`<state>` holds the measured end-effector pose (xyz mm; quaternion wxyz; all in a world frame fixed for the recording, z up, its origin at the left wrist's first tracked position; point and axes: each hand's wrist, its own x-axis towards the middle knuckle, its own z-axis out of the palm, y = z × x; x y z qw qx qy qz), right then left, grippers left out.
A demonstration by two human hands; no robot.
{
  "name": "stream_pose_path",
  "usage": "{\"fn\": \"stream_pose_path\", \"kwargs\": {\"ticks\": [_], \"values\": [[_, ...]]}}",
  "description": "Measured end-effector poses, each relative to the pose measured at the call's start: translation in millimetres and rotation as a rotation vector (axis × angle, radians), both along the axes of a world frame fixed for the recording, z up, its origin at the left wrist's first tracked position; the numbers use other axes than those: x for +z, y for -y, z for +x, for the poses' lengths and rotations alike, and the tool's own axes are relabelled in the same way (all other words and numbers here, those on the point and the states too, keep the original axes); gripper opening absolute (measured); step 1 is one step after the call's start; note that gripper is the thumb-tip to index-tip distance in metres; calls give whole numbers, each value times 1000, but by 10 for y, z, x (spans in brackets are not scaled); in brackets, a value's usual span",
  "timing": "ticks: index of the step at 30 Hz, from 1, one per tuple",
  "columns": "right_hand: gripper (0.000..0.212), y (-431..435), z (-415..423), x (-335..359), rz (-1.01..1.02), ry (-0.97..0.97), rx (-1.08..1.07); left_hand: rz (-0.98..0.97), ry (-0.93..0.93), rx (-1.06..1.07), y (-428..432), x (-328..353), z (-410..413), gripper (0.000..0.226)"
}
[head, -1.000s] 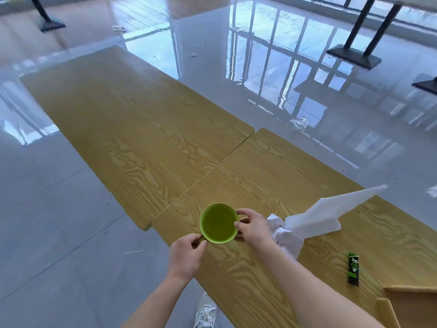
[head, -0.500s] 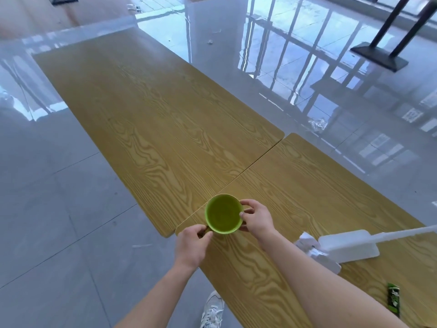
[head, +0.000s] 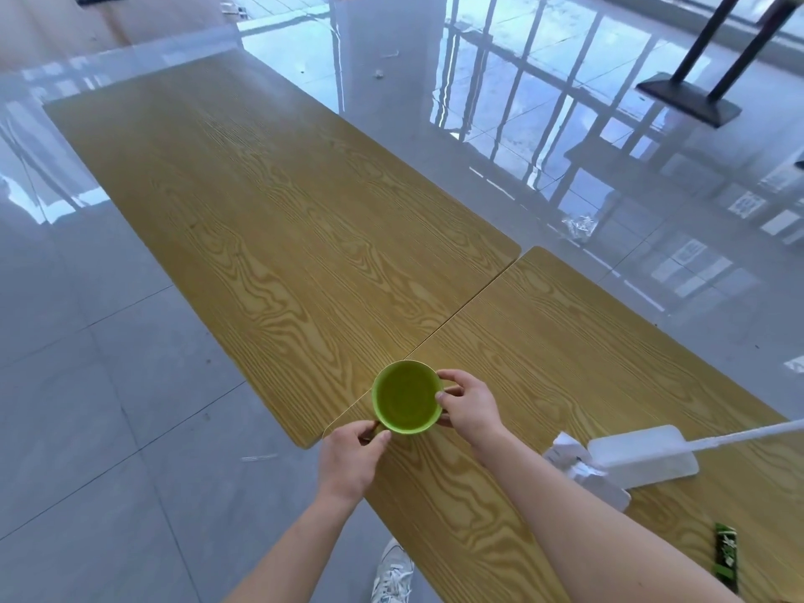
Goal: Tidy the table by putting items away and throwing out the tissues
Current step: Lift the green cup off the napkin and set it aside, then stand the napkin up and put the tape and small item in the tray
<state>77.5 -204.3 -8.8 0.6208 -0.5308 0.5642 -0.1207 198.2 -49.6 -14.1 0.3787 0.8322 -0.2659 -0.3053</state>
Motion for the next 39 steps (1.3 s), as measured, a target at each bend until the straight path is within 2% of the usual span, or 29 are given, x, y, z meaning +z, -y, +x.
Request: {"fn": "stream_pose_path", "kwargs": {"ticks": [6, 10, 13, 30, 35, 39], "values": [[32, -36, -62, 52, -22, -19, 5, -36, 99, 8, -60, 114, 5, 39], [27, -140, -310, 77, -38, -11, -36, -139, 306, -73, -71, 286, -48, 36], [24, -224, -547, 105, -56, -7, -82, -199, 377, -196, 30, 418, -147, 35], [24, -605, -2326, 315, -211, -117, -296, -240, 291, -629, 564, 622, -1493, 37], [24, -795, -3179, 366, -168, -131, -511, -269, 205, -650, 852, 742, -2001, 45], [21, -878, -3771, 448, -254, -285, -570, -276, 183, -677, 1073, 837, -2320, 61]]}}
